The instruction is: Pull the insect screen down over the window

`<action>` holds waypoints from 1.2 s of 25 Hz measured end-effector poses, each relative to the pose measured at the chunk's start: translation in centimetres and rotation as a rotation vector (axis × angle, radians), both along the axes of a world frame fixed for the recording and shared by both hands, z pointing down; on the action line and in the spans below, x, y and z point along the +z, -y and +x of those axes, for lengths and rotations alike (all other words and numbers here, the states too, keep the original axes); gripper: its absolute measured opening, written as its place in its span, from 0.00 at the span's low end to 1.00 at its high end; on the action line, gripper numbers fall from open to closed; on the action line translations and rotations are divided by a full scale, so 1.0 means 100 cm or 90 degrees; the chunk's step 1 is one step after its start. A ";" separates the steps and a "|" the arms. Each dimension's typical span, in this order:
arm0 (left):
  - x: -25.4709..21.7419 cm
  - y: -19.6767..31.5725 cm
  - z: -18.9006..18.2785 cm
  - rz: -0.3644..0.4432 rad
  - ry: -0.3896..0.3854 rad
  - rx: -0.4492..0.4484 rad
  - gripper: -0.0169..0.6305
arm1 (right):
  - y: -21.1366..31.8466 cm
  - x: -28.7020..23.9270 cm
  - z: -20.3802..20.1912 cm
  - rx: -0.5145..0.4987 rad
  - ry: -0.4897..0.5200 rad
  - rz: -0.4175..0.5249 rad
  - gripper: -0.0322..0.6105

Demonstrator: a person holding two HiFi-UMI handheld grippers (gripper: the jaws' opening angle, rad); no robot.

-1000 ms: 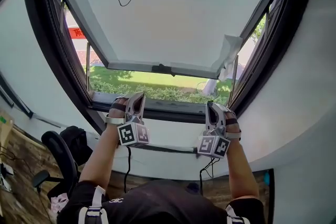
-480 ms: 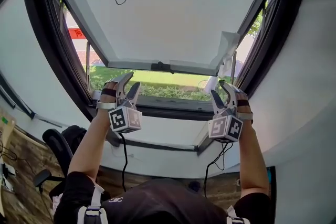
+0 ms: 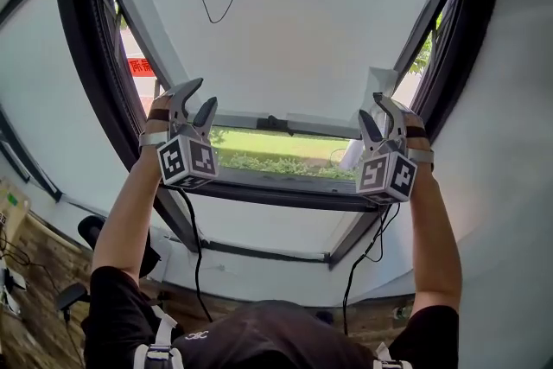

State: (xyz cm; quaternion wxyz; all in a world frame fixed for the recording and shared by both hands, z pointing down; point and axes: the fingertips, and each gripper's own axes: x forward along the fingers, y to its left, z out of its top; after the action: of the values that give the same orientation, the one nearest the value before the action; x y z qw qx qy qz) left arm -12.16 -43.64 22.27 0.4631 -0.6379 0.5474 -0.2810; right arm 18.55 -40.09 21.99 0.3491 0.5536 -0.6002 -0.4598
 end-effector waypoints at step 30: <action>-0.236 0.068 -0.089 0.118 0.122 -0.170 0.45 | 0.022 -0.250 0.031 0.148 -0.053 0.170 0.41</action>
State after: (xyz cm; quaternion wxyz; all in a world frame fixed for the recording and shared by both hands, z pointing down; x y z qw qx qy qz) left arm -21.10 -50.49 -1.37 0.5283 -0.4843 0.6044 -0.3478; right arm 21.66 -42.33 -3.03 0.3481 0.6407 -0.4511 -0.5146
